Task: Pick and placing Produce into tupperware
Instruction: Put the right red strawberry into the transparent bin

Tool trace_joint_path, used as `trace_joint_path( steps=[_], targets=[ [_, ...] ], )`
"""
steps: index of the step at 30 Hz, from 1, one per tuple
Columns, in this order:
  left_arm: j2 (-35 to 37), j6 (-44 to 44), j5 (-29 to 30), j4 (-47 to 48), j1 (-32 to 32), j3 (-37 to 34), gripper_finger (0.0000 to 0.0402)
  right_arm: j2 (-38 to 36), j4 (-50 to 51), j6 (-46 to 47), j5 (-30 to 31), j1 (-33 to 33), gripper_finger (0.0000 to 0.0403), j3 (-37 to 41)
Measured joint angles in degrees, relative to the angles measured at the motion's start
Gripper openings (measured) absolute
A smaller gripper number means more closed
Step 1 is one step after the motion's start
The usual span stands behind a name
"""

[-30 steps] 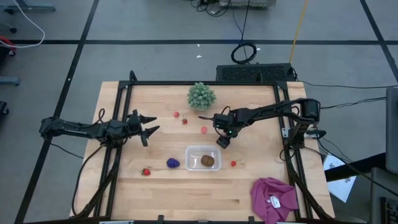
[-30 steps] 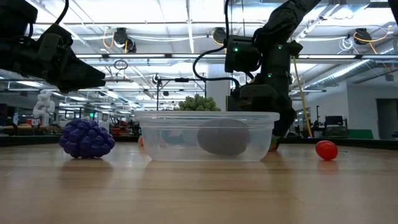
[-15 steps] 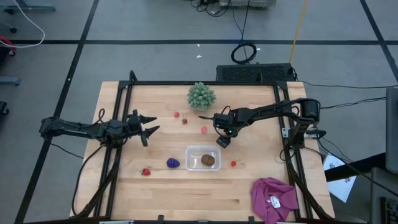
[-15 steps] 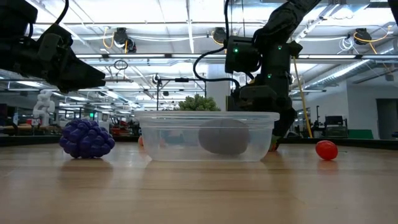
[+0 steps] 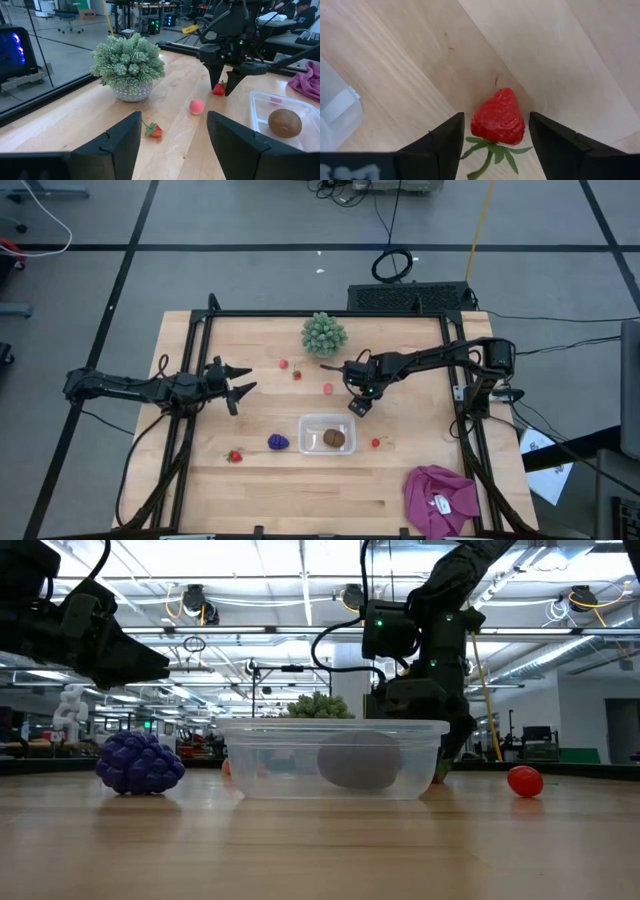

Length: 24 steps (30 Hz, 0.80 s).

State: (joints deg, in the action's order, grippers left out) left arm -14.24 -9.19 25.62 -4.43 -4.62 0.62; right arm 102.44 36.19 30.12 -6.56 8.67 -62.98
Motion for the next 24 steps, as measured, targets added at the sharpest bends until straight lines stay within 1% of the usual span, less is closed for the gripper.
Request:
trace_joint_path(
  steps=[7,12,24],
  targets=[
    [-0.02,0.02,-0.01,-0.02,0.00,0.00,0.0230,-2.72,-0.71,-0.30,-2.83,1.02,0.0210,0.00],
    [-0.02,0.02,-0.01,0.07,-0.02,0.00,0.0230,-4.87,-0.65,-0.24,-2.73,1.06,0.0210,-0.04],
    [-0.02,0.02,-0.01,0.26,0.00,0.00,0.0230,-4.90,-0.40,-2.25,-2.63,1.11,0.0210,-0.04]
  ],
)
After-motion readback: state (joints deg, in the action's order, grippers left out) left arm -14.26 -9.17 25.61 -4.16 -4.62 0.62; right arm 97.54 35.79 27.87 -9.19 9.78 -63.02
